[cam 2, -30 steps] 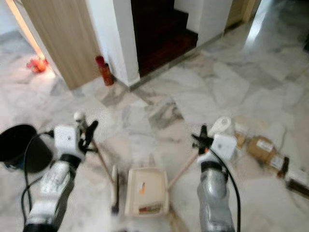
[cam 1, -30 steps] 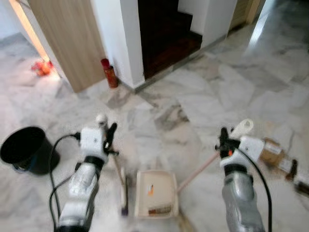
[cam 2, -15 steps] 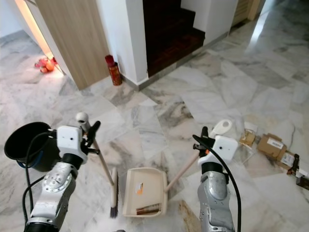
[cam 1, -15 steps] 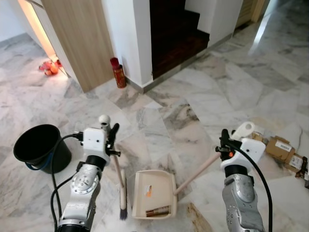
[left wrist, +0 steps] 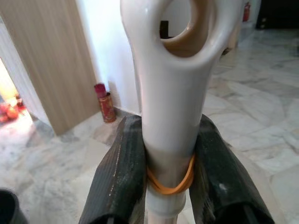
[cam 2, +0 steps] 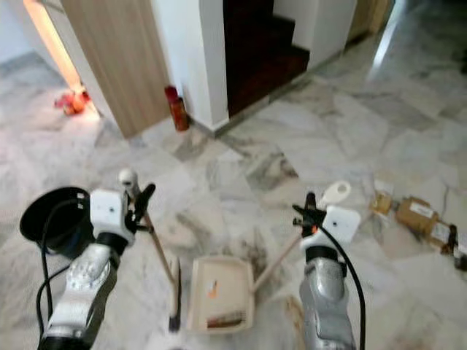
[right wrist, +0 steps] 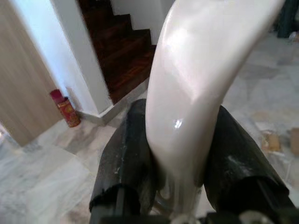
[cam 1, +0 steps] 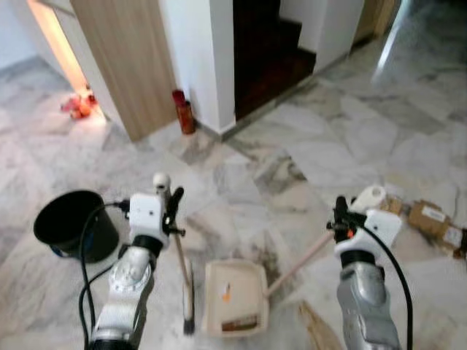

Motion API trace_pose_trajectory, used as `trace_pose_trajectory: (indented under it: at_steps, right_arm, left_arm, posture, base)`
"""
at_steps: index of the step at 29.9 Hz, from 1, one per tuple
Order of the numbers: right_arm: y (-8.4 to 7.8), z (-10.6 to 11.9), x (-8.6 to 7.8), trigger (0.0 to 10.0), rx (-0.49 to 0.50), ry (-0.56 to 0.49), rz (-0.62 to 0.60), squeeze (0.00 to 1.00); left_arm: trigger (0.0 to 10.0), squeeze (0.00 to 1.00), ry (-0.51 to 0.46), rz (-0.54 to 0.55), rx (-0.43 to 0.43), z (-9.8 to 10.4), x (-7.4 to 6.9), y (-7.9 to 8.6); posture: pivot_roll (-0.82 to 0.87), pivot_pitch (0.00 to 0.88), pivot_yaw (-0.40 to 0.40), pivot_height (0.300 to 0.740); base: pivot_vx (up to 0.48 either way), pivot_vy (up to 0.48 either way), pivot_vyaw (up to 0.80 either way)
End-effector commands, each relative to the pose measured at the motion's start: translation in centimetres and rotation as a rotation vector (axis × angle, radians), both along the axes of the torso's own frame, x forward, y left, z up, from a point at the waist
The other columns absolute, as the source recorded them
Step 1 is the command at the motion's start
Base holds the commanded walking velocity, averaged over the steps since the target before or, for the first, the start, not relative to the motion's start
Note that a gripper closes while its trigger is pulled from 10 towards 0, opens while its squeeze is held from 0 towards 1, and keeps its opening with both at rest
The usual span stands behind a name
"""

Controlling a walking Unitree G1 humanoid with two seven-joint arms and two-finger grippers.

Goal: Sweep floor

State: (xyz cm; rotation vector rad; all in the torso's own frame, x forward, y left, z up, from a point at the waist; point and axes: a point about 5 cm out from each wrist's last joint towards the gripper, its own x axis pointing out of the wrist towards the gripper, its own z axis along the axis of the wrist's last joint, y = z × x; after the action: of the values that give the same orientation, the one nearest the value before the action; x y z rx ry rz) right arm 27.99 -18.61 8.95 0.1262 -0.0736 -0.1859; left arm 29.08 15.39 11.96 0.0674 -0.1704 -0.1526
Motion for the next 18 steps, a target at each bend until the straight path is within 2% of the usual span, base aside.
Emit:
trace_pose_trajectory:
  at_steps: [1,18]
  right_arm:
    - [0.74,1.24,0.48,10.0,0.011,-0.059,0.021,0.00]
    - [0.83,1.27,0.54,10.0,0.012,-0.058,0.025,0.00]
  left_arm:
    - [10.0,0.00,-0.048,0.023,0.010,1.05,0.00,0.84]
    - [10.0,0.00,-0.046,0.027,0.013,1.05,0.03,0.86]
  posture:
    - [0.07,0.075,0.039,0.740]
    - [0.07,0.081,0.038,0.740]
  base:
    - [0.000,0.315,0.00]
    - [0.000,0.321,0.00]
